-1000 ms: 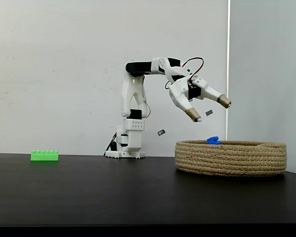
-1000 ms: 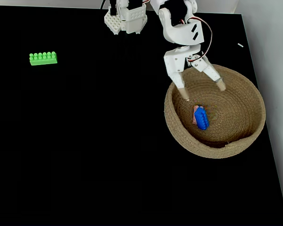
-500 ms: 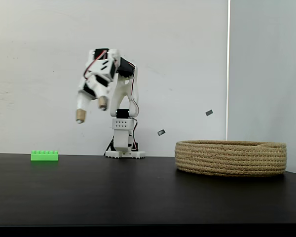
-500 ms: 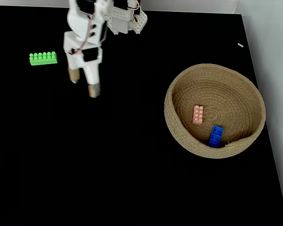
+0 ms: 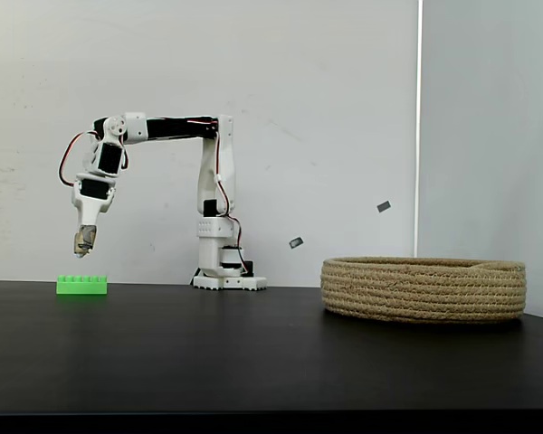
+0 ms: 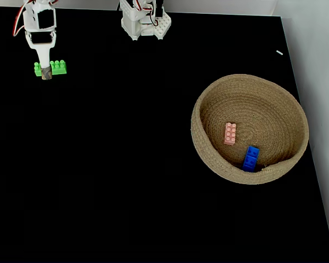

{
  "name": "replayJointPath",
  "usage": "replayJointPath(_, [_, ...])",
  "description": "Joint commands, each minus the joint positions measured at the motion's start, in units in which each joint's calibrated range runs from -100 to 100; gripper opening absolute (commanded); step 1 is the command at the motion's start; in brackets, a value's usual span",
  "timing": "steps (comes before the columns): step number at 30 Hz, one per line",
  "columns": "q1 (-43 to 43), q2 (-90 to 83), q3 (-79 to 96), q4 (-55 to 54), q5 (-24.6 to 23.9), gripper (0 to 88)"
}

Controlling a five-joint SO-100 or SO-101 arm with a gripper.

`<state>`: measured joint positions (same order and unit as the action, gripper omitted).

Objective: Place the lego blocks in the tray

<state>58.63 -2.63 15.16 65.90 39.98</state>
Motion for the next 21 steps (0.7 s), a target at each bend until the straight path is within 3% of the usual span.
replayJointPath(1, [1.5,-0.9,-2.3,-0.6,0.6,33.7])
replayJointPath(21, [3.1,3.7,8.1,-9.4,2.2,31.6])
